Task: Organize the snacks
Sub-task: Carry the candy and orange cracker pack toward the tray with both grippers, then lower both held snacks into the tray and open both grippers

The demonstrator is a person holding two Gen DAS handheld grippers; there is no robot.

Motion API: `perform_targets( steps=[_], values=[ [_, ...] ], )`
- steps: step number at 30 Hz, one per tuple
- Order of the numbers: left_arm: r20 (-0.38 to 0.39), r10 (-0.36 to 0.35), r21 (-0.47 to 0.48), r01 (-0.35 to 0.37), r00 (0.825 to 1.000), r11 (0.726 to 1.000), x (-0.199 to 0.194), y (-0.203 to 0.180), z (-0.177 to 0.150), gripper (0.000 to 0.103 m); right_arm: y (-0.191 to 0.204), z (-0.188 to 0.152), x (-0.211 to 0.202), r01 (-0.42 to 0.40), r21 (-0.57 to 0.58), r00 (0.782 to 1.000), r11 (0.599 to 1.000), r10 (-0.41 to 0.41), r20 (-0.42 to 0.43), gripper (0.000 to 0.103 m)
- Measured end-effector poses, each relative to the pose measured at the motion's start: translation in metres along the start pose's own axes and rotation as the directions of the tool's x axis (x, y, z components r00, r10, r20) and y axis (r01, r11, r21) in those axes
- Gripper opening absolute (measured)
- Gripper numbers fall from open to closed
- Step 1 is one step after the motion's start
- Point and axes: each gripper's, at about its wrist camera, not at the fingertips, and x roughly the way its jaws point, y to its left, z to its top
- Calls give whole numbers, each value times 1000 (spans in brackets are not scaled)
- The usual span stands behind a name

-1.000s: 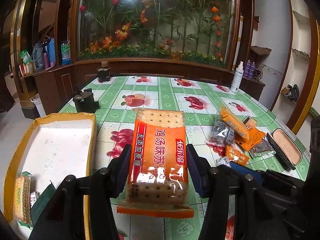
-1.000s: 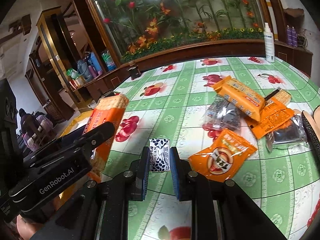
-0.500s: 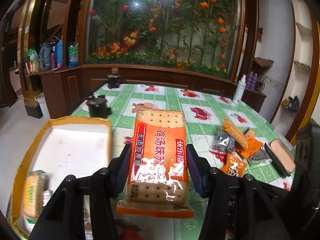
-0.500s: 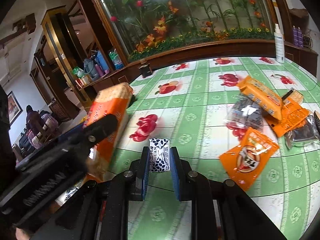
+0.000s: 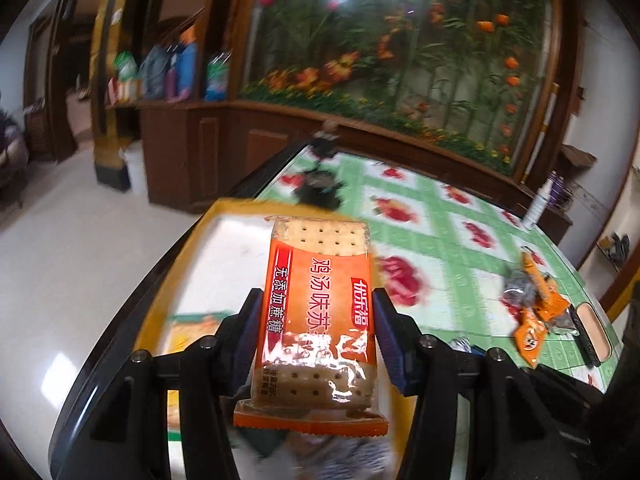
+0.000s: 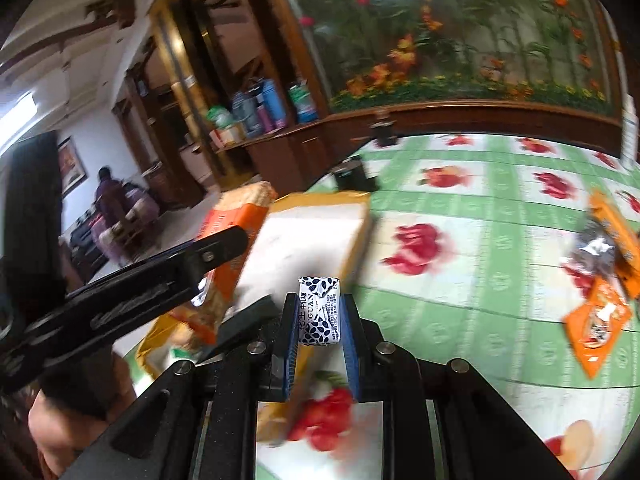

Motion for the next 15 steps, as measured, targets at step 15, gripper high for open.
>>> perform_targets(
  steps=[15],
  values=[
    [-106,14,-68,-21,994,997,23,43,-13,53,51,-32,39,-64,-135,990,989,45,-134,22]
  ],
)
